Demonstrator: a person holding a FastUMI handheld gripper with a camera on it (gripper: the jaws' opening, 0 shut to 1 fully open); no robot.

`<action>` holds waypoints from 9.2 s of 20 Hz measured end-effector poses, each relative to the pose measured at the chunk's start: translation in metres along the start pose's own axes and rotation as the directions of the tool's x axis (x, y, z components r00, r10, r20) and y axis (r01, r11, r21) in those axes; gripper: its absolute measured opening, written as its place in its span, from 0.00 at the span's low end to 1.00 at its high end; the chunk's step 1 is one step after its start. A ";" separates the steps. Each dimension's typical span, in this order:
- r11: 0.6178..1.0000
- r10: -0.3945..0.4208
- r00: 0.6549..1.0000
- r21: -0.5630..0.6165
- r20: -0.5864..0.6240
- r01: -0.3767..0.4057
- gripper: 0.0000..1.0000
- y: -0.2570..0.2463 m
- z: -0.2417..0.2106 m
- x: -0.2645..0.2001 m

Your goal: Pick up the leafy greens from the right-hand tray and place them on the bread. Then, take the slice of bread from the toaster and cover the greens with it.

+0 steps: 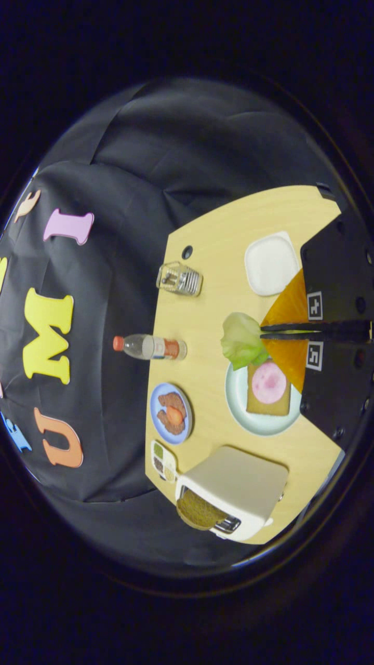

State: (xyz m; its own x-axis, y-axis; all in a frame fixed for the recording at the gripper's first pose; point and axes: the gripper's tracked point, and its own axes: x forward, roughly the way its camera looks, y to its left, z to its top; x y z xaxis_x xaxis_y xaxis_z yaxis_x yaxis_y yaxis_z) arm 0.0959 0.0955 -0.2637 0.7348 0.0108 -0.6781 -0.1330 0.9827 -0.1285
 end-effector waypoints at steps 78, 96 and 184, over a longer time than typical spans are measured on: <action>0.987 0.148 0.989 0.060 -0.008 -0.147 0.96 0.267 0.063 -0.027; 0.996 0.093 0.990 0.026 -0.108 -0.090 0.12 0.276 0.067 0.003; 0.983 -0.041 0.988 0.181 0.149 0.014 0.94 0.036 0.072 -0.073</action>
State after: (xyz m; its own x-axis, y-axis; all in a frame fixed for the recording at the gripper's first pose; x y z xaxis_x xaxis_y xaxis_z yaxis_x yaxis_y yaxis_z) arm 0.0850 0.1430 -0.1669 0.8305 -0.0024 -0.5571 -0.0003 1.0000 -0.0047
